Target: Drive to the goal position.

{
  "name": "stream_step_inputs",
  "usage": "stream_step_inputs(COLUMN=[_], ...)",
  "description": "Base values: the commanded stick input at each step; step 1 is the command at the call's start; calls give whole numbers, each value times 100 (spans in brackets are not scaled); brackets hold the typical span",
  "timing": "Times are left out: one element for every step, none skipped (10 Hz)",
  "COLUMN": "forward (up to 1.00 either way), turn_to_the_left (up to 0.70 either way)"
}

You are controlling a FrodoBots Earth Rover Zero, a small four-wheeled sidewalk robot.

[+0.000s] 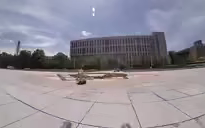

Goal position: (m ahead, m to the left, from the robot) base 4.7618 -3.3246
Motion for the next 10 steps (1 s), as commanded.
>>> stream_step_inputs(forward=[70, 70, 70, 70, 70, 70, 70, 70, 70, 70], turn_to_the_left=[4, 2, 1, 0, 0, 0, 0, 0, 0, 0])
